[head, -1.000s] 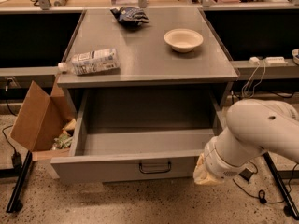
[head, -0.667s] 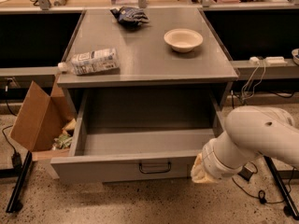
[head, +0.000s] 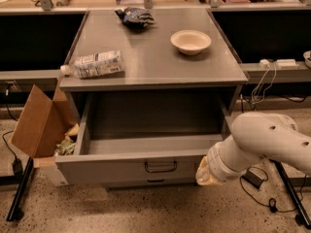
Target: Close top drawer
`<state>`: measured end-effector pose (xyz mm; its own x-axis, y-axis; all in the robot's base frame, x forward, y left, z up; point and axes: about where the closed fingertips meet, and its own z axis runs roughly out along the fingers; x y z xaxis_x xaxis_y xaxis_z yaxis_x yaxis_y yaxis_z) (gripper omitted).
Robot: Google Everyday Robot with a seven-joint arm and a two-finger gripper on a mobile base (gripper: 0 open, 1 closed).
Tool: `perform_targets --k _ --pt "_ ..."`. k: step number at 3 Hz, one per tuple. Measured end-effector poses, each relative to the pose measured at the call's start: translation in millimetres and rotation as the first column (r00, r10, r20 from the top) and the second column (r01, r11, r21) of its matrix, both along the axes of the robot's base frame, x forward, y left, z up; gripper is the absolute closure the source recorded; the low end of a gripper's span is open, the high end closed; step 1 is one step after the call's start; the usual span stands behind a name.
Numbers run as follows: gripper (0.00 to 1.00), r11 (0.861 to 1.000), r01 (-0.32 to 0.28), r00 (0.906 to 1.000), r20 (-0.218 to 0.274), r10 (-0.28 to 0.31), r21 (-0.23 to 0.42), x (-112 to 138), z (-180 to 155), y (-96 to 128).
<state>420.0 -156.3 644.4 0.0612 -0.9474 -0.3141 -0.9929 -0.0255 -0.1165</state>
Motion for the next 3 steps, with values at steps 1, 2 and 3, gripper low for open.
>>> perform_targets --k 1,2,3 --pt "0.74 1.000 0.000 1.0000 0.000 0.000 0.000 0.0 0.0 0.0" --pt "0.49 1.000 0.000 1.0000 0.000 0.000 0.000 0.0 0.0 0.0" --pt "0.20 1.000 0.000 1.0000 0.000 0.000 0.000 0.0 0.0 0.0"
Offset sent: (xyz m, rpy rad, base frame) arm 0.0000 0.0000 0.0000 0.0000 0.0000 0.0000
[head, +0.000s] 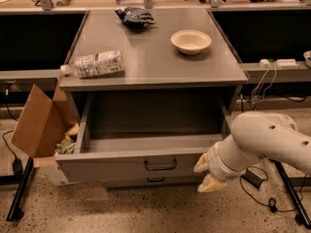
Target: Close top drawer
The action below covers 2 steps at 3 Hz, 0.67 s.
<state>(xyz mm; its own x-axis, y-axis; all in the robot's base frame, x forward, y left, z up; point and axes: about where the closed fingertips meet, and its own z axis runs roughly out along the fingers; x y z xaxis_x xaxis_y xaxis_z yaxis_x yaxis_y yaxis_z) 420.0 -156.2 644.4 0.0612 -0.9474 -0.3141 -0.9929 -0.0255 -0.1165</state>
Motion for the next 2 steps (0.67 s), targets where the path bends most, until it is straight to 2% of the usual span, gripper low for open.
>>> perform_targets --k 1,2 --pt "0.00 1.000 0.000 1.0000 0.000 0.000 0.000 0.0 0.0 0.0" --pt "0.00 1.000 0.000 1.0000 0.000 0.000 0.000 0.0 0.0 0.0"
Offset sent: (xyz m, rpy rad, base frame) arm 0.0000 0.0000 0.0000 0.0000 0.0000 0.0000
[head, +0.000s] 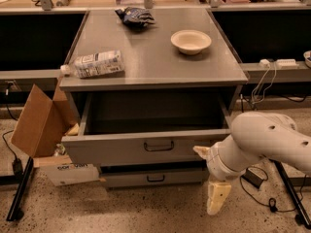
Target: Close top drawer
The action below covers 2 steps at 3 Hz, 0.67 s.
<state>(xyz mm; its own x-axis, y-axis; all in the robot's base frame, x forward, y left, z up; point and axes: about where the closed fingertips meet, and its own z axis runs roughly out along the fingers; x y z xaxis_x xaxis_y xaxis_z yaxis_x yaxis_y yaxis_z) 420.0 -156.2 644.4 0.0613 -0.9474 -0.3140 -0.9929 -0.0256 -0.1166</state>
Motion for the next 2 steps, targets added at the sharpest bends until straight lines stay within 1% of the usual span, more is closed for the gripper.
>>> perform_targets --k 1,2 --pt "0.18 1.000 -0.016 0.9997 0.020 0.017 -0.019 5 3 2" --pt "0.41 0.999 -0.016 0.9990 0.040 0.017 -0.028 27 3 -9"
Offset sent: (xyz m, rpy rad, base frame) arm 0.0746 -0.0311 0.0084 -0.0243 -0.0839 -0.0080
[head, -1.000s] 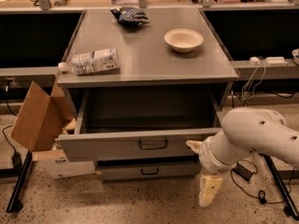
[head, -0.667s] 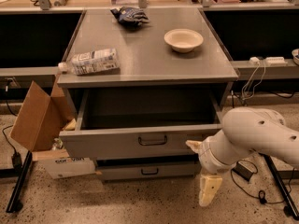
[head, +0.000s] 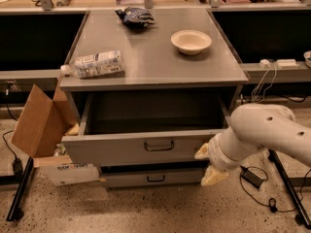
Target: Close top drawer
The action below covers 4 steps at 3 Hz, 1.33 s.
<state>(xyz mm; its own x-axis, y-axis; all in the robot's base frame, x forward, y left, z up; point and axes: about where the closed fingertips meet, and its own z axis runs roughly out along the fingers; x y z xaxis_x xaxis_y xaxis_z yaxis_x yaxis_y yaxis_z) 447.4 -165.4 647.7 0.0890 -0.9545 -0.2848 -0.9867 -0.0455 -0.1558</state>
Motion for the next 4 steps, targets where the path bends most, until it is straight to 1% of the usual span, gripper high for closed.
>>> perform_targets --k 1,2,3,4 --pt "0.64 1.000 0.014 0.9998 0.012 -0.014 -0.003 29 -1 -13" --pt "0.88 1.000 0.024 0.9995 0.023 -0.024 -0.013 56 -3 -20" --pt "1.00 0.999 0.031 0.9987 0.042 -0.030 -0.017 77 -3 -21" --pt "1.00 0.999 0.035 0.9976 0.060 -0.034 -0.011 92 -2 -22"
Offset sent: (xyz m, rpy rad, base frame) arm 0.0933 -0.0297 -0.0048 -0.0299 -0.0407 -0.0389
